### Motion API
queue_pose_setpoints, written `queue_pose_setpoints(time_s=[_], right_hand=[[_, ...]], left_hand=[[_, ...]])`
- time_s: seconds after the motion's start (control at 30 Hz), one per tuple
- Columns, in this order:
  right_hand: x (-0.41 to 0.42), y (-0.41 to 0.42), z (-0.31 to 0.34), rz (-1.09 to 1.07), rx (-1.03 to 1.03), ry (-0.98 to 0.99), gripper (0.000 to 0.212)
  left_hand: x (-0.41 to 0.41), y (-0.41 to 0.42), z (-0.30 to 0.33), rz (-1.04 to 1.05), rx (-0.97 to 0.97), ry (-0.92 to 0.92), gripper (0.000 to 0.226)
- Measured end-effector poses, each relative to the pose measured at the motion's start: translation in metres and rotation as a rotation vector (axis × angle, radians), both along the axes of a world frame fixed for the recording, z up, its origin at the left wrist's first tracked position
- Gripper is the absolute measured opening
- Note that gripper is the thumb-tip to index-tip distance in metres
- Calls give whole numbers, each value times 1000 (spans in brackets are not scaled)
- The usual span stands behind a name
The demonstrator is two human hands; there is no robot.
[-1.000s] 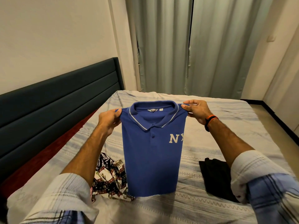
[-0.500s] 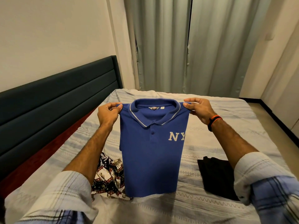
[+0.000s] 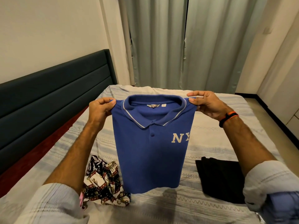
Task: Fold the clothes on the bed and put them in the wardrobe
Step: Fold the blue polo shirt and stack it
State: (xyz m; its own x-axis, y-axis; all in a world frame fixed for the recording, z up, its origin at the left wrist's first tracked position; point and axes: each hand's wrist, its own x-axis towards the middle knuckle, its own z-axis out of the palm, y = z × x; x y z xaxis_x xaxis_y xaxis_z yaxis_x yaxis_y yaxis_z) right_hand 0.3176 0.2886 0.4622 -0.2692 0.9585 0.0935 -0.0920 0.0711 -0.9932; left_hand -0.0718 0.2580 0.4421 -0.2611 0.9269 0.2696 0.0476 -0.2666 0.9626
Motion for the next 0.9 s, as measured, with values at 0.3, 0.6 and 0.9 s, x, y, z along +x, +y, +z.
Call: queue_pose_setpoints(time_s=[0.3,0.6,0.9], right_hand=[[-30,114,-53,-423,-122,-376,13],[-47,153,13,-501,246,190,16],[-12,75,-51,-327,211,113,14]], left_hand=[[10,120,-50,243,-324,331,9],[40,181,36,303,-107,11,7],[22,88,-30,-176,-35,166,11]])
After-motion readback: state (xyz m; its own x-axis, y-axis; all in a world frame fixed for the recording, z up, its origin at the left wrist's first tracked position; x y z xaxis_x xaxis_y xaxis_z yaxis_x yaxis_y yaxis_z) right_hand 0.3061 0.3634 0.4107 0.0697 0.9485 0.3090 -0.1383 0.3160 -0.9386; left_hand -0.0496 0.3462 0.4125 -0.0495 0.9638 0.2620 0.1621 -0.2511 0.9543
